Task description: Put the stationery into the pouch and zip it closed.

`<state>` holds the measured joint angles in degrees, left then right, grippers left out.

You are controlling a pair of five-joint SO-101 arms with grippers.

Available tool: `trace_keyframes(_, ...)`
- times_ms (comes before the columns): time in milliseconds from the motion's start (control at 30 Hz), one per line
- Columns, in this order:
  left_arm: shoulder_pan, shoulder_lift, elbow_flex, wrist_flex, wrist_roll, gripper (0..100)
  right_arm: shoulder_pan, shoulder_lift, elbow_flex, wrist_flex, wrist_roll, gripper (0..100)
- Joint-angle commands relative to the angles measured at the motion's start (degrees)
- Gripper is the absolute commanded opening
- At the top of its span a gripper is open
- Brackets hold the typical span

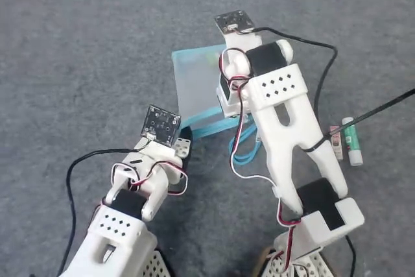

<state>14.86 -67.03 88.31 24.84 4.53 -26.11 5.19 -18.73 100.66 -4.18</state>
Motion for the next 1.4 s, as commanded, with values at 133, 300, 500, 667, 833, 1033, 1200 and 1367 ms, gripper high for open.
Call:
trace_keyframes(133,1.1,0.1,-1.0,-1.8,0.1,1,-1.3,-0.7,-3.5,2.2,-0.7,22.6)
trace_keyframes(300,1.1,0.1,-1.0,-1.8,0.1,1,-2.8,-0.7,-3.5,2.2,-0.6,20.5)
trace_keyframes(500,-4.0,0.0,-2.7,-1.6,0.3,1,-1.1,-2.5,-2.5,2.2,4.3,16.6)
trace_keyframes(667,-7.1,0.0,-2.9,-1.3,0.4,1,5.1,-7.8,3.9,2.0,8.7,16.2)
trace_keyframes(833,1.1,0.0,-2.9,2.5,-4.7,1,16.0,-14.3,18.0,-1.8,17.3,16.2)
trace_keyframes(1033,-4.7,0.0,-7.3,9.7,-9.0,1,35.6,-23.3,36.2,-10.9,33.3,16.2)
trace_keyframes(1200,-11.4,0.0,-13.2,16.2,-10.7,1,48.9,-24.2,42.9,-15.7,45.3,16.2)
trace_keyframes(1367,-20.8,0.0,-18.2,20.2,-14.6,1,54.7,-24.1,46.2,-23.1,48.9,16.2)
